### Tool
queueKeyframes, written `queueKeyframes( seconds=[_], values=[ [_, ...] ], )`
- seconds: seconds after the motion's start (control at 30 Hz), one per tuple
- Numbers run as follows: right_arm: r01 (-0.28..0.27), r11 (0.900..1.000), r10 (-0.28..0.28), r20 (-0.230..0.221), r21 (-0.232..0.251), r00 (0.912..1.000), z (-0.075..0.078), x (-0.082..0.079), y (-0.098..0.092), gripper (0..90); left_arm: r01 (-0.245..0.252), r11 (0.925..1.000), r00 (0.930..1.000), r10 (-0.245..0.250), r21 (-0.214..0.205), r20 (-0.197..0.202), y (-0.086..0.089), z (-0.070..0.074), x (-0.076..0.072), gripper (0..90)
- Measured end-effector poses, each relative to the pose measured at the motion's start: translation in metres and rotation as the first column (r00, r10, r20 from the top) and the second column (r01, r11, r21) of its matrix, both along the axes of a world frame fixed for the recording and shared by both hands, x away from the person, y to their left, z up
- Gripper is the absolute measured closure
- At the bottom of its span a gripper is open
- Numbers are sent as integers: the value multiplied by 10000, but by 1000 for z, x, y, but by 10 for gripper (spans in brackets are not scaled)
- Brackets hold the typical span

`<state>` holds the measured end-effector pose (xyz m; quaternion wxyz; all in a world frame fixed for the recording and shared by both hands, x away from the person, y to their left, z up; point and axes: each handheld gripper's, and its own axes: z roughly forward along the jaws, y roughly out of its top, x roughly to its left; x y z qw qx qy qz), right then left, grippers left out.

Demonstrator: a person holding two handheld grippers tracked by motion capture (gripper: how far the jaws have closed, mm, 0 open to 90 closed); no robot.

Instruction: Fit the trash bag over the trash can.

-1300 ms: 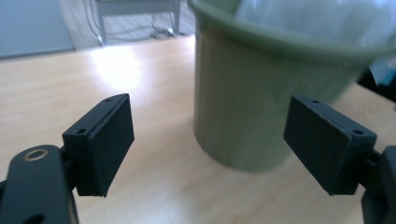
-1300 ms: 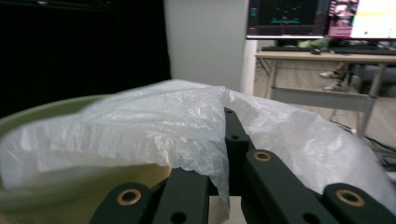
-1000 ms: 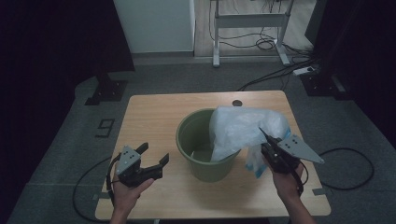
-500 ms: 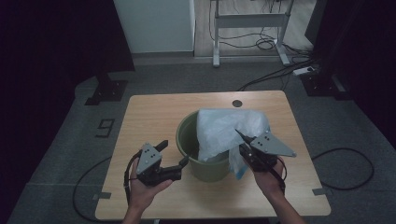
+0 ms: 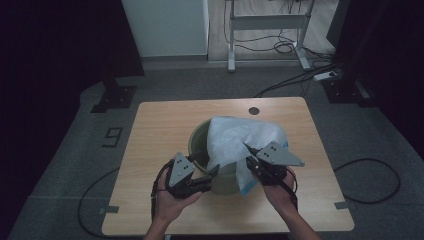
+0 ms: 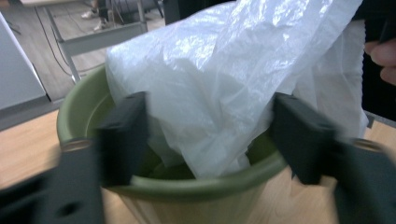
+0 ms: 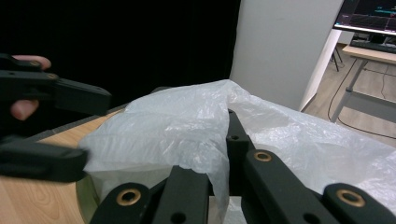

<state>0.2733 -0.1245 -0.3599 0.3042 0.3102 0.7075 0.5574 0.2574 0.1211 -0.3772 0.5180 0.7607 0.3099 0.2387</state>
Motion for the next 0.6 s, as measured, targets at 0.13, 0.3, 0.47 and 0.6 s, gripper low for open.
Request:
queueKeyframes(
  seconds=[0.13, 0.3, 0.47, 0.6],
  values=[
    [-182, 9998, 182, -15, 54, 9998, -2, -1, -1, 823, 477, 9988, 9988, -478, -91, -63, -2, 0, 4, 697],
    [-177, 9998, 177, -50, 28, 9998, -9, -8, -3, 554, 783, 9936, 9969, -785, -819, 8, 4, 3, 6, 898],
    [907, 9959, -907, 129, 40, 9958, -30, -37, 2, 266, 222, 9928, 9997, -212, -1180, 94, 11, 5, 6, 900],
    [1348, 9903, -1357, 268, 349, 9904, -52, -62, -4, 215, 10, 9896, 10000, -17, -1441, -51, 16, 5, 8, 900]
  ],
)
